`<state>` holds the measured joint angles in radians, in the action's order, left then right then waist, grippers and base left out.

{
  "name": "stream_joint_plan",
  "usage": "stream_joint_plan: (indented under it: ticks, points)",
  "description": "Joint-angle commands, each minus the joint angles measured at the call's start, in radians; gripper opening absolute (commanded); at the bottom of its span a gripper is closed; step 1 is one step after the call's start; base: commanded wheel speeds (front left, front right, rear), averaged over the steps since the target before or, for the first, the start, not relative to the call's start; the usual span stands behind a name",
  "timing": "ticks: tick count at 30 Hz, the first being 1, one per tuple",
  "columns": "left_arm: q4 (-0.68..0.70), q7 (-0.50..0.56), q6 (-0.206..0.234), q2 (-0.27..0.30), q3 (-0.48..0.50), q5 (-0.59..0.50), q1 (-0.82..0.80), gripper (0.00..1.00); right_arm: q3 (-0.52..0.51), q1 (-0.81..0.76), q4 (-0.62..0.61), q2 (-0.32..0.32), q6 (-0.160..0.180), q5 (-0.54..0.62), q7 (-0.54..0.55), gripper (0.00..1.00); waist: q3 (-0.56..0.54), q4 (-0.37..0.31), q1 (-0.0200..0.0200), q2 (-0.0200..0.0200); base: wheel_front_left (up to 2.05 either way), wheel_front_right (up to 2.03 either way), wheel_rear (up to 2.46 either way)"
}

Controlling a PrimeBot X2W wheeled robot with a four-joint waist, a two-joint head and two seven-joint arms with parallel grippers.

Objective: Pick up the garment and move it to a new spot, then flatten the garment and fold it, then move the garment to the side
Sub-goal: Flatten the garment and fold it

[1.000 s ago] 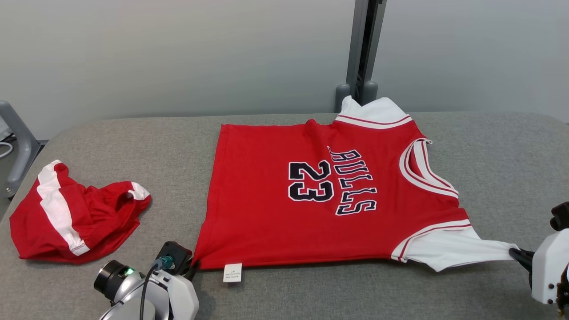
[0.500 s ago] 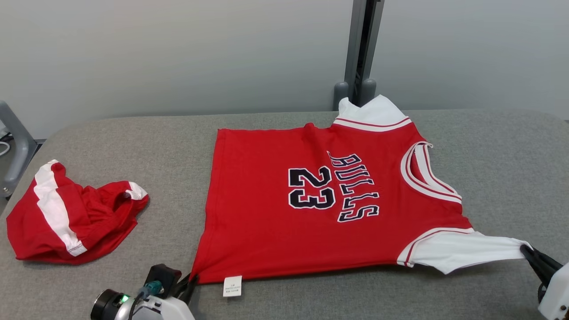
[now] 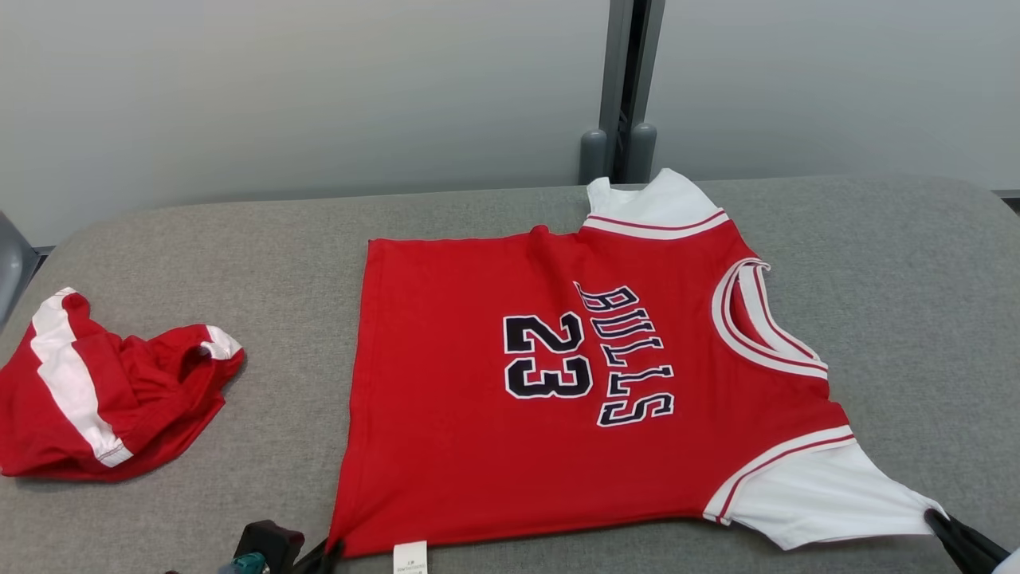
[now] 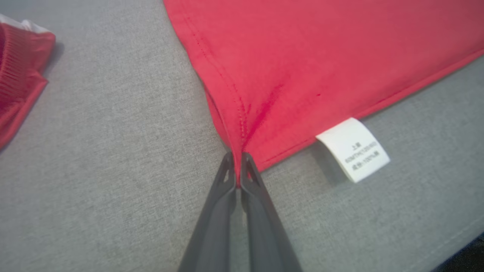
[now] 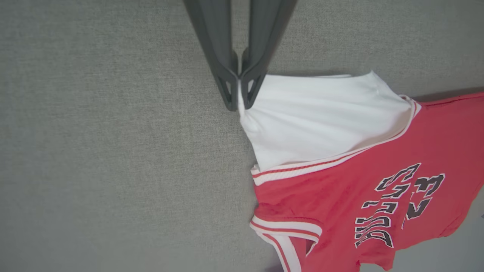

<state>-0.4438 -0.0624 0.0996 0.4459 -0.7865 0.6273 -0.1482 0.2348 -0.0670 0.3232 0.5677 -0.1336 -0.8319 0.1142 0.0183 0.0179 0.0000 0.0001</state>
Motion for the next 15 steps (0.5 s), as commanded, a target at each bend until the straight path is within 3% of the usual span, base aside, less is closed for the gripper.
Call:
stream_joint_plan:
  ticks: [1, 10, 15]
  points:
    - [0.039, 0.021, 0.014, 0.036, 0.008, 0.012, 0.024, 0.0, -0.026, -0.021, -0.024, 0.006, 0.005, 0.008, 0.031, 0.0, 0.003, -0.002, 0.0, -0.0001, 0.0, 0.0, 0.0]
    - [0.356, 0.166, -0.005, 0.179, 0.02, 0.099, 0.123, 0.0, -0.159, -0.128, -0.187, -0.009, 0.003, -0.006, 0.244, 0.0, 0.012, 0.02, 0.0, -0.0001, 0.0, 0.0, 0.0]
    - [0.447, 0.222, -0.008, 0.226, 0.021, 0.133, 0.147, 0.0, -0.212, -0.173, -0.248, -0.021, 0.003, -0.011, 0.327, 0.0, 0.014, 0.03, 0.0, -0.0001, 0.0, 0.0, 0.0]
